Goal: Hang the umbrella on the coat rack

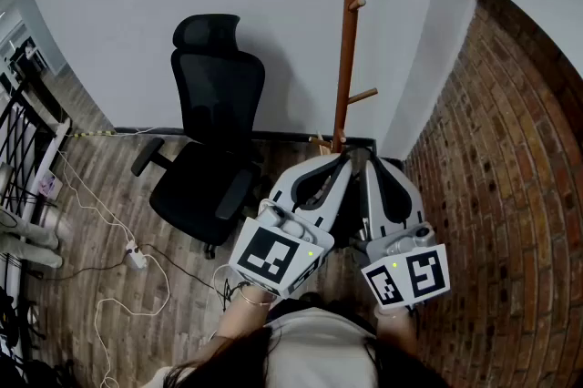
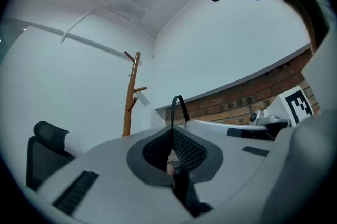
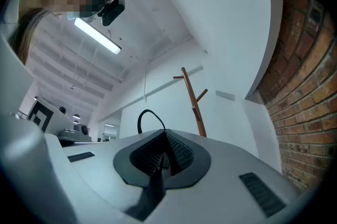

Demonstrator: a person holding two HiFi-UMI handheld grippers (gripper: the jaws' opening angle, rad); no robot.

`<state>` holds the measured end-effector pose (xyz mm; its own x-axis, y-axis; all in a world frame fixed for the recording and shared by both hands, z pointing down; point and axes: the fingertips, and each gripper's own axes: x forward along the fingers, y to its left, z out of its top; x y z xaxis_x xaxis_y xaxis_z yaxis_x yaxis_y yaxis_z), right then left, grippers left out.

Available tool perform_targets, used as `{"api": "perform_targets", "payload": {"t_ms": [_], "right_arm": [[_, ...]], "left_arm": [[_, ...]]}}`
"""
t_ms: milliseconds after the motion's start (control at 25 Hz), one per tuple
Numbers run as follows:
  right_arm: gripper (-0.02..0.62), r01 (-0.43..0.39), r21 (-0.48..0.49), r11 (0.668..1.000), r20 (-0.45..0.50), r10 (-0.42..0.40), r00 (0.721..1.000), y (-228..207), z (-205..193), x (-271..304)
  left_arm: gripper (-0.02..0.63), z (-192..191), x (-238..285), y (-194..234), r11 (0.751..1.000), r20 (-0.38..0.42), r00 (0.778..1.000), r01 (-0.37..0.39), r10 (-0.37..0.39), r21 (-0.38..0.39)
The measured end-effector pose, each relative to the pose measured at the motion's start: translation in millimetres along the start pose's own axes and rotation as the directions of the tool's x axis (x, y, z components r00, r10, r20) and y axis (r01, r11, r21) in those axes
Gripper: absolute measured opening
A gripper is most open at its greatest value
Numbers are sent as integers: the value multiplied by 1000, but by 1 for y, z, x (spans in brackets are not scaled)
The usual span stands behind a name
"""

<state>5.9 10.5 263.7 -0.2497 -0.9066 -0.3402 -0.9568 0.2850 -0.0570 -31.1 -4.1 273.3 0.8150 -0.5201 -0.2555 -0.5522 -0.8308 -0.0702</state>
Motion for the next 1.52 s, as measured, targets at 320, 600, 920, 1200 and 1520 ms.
{"api": "perform_targets", "payload": {"t_ms": [320, 600, 920, 1200, 1520], "right_arm": [[35, 13, 12, 1000, -3, -13, 1000, 2, -7, 11], [35, 23, 20, 1000, -3, -23, 1000, -6, -8, 27], [35, 6, 29, 1000, 25, -7, 1000, -26, -4, 47], [35, -25, 43, 999, 44, 23, 999, -55, 3, 69], [35, -68, 62, 996, 63, 64, 996, -83, 3, 96]], "left_arm": [[9, -4, 3, 10, 1000, 0, 1000, 28, -28, 3], [9, -5, 15, 25, 999, 5, 999, 34, -34, -15], [9, -3, 42, 37, 999, 21, 999, 31, -31, 9], [9, 0, 79, 46, 999, 19, 1000, 21, -22, 24], [9, -1, 112, 64, 999, 24, 999, -26, 25, 44]]}}
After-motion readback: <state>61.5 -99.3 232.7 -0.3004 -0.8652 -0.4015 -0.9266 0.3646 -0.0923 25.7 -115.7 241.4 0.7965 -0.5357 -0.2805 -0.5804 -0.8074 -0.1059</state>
